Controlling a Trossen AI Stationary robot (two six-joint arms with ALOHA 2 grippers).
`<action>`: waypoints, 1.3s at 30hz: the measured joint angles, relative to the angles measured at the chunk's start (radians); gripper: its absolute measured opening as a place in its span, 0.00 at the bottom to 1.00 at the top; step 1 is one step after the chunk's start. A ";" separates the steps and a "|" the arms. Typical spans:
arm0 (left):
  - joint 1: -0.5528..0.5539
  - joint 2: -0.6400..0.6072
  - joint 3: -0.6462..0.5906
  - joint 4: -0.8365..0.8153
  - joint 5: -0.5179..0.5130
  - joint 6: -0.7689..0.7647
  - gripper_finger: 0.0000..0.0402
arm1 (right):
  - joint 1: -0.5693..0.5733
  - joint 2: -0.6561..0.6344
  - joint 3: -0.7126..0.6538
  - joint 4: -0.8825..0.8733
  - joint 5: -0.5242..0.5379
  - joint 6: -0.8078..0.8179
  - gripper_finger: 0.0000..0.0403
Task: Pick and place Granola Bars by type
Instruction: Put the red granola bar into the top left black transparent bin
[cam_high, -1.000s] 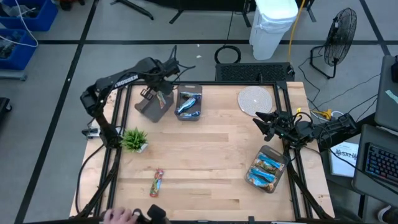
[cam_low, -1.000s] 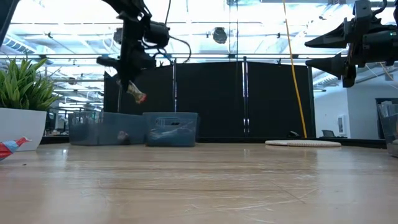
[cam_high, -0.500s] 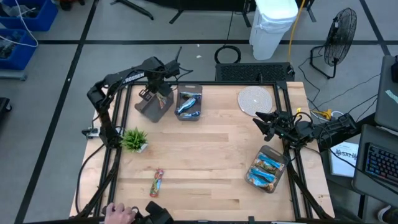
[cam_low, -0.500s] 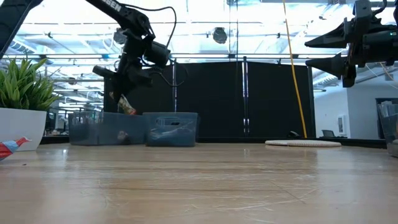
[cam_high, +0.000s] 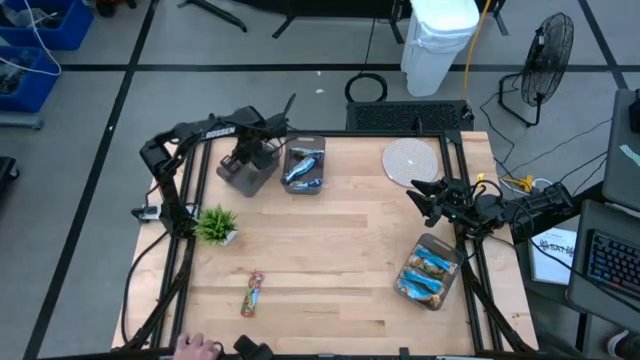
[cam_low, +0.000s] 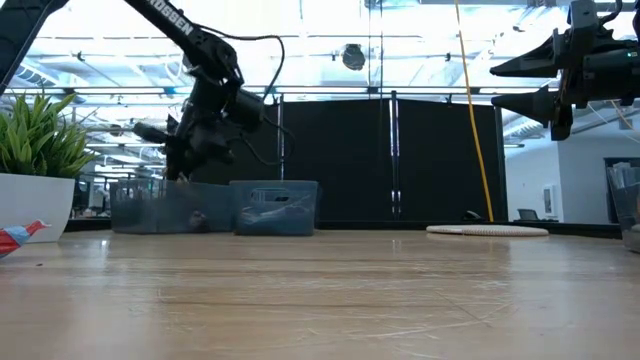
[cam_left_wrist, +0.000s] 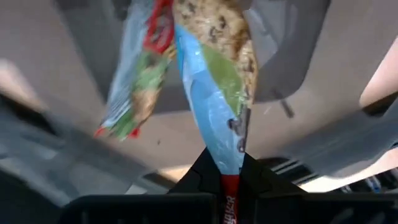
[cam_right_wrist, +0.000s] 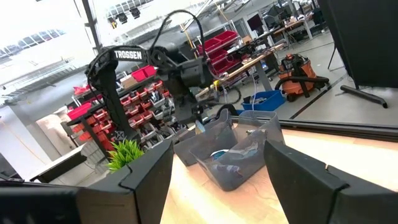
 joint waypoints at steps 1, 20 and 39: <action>-0.003 0.000 -0.015 0.010 0.008 0.000 0.03 | 0.000 0.000 0.000 0.000 0.000 0.000 0.60; -0.021 0.000 -0.154 0.229 0.048 0.018 0.16 | 0.000 0.000 0.000 0.000 0.000 0.000 0.60; -0.021 -0.200 -0.150 0.271 -0.071 -0.420 0.50 | 0.000 0.000 0.000 0.000 0.000 0.000 0.60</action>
